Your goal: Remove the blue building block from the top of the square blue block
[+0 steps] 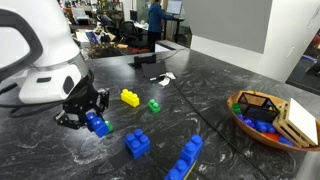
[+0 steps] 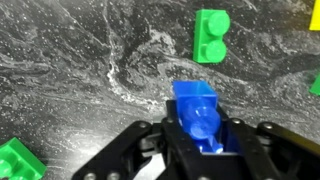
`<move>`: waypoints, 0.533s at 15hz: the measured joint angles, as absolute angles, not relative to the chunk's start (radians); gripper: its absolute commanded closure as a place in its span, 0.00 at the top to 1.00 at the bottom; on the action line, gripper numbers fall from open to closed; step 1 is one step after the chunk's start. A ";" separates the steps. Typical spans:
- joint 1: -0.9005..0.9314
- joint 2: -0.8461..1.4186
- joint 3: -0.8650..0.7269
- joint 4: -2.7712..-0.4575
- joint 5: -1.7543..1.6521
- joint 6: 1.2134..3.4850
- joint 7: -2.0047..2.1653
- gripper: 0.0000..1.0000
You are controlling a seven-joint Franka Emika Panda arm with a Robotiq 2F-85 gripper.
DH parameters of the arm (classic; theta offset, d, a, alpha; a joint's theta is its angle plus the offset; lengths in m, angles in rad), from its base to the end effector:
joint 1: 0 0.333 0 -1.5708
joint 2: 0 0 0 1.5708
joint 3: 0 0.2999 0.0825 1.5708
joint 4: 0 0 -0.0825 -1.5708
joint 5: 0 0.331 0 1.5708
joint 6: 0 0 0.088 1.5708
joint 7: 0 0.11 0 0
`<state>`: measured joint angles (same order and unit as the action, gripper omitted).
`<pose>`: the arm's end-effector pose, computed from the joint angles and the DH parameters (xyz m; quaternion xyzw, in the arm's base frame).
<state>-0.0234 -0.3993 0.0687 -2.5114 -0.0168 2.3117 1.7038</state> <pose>0.3933 0.0185 0.4508 -0.6747 0.7312 -0.0791 0.0630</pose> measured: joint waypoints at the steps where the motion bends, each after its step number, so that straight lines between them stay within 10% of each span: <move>1: -0.016 -0.389 0.079 -2.523 -0.014 2.315 1.704 0.11; 8: 0.023 -0.336 0.109 -2.578 -0.012 2.318 1.689 0.11</move>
